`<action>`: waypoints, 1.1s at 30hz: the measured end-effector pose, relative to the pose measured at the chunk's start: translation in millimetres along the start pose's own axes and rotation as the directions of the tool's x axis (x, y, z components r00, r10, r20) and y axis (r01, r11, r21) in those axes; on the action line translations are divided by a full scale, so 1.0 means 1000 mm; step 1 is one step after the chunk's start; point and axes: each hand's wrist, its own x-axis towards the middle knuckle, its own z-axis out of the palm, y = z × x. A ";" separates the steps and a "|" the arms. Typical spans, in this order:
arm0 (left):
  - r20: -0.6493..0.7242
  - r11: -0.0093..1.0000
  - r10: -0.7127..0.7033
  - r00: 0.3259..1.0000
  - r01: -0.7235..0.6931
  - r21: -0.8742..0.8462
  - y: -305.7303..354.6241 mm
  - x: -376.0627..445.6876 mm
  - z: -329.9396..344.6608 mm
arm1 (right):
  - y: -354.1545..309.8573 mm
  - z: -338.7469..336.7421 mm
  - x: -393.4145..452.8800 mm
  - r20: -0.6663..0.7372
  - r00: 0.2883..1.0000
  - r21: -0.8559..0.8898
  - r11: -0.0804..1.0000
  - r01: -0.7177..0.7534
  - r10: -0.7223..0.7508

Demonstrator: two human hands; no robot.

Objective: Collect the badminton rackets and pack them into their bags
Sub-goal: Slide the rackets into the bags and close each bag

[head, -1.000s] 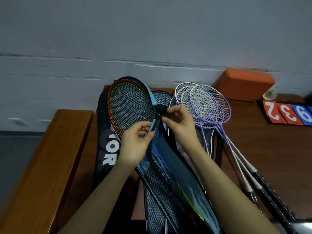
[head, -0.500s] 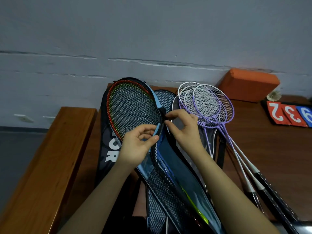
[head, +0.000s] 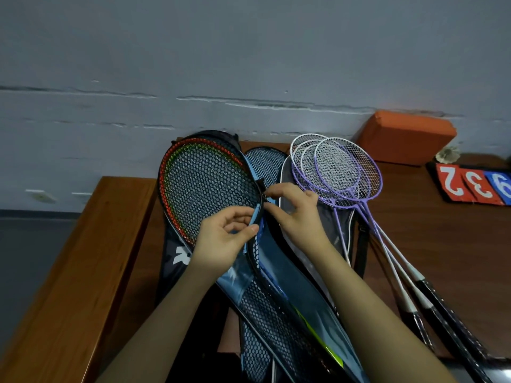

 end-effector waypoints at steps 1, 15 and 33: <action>-0.007 1.000 0.001 1.000 -0.001 0.001 -0.001 0.000 -0.001 | 0.001 0.001 0.001 -0.013 1.000 0.008 1.000 0.002 -0.002; -0.120 0.998 -0.045 0.992 0.050 0.035 -0.014 0.026 0.010 | 0.022 -0.002 -0.019 0.046 0.964 -0.439 0.862 0.253 -0.260; 0.340 0.308 0.476 0.811 -0.517 0.799 -0.039 0.067 0.002 | 0.030 -0.012 -0.034 0.049 0.985 -0.521 0.838 0.164 -0.163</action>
